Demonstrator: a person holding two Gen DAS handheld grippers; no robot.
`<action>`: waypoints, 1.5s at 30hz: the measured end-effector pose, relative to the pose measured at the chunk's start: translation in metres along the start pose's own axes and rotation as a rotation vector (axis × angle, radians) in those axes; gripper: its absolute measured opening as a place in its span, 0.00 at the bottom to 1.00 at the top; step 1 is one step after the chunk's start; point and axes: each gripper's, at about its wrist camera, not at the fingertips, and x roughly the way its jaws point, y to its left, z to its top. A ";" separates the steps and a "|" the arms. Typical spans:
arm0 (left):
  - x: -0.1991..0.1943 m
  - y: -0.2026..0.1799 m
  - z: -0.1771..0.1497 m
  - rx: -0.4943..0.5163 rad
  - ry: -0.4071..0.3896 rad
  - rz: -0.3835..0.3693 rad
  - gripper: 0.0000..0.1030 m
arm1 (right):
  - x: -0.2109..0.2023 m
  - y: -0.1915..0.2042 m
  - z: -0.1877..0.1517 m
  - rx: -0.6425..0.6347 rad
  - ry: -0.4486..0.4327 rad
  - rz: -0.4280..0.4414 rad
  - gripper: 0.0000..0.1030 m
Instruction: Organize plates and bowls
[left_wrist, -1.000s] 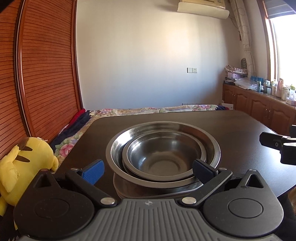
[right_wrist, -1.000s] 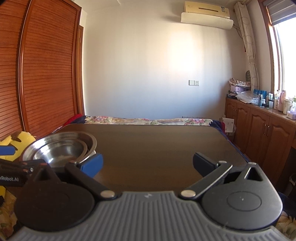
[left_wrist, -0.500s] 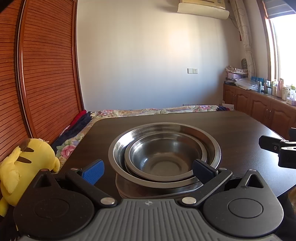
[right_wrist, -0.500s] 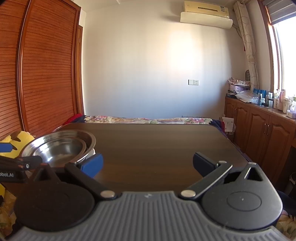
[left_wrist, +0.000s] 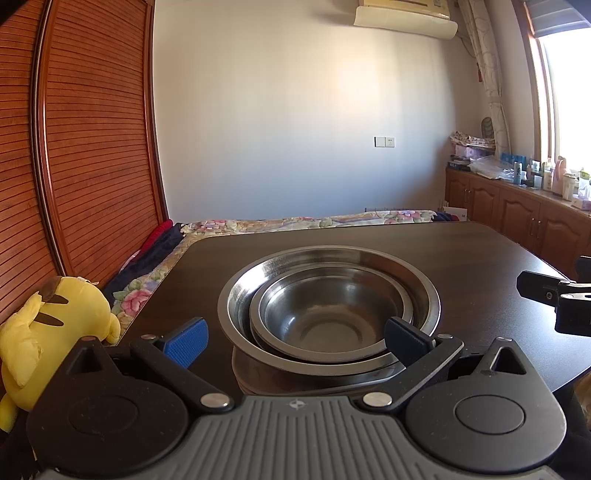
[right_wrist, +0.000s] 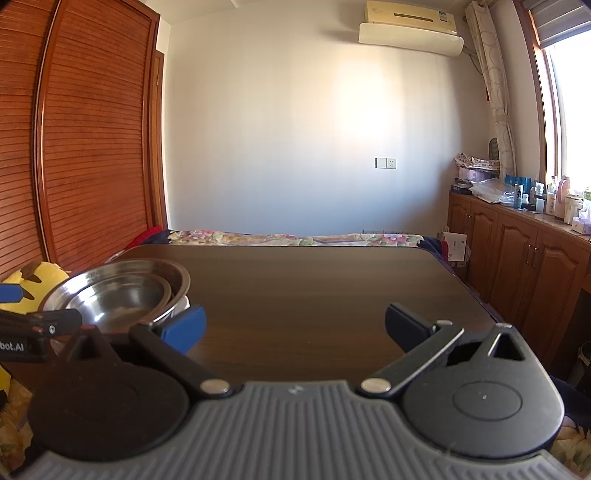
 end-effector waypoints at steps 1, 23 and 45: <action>0.000 0.000 0.000 0.000 0.000 0.001 1.00 | 0.000 0.000 0.000 0.000 0.000 0.000 1.00; 0.000 0.001 0.001 0.003 -0.001 -0.004 1.00 | -0.002 0.000 0.001 0.000 -0.002 -0.001 1.00; 0.000 -0.001 0.002 0.006 -0.001 -0.005 1.00 | -0.003 -0.001 0.001 0.001 0.001 0.001 1.00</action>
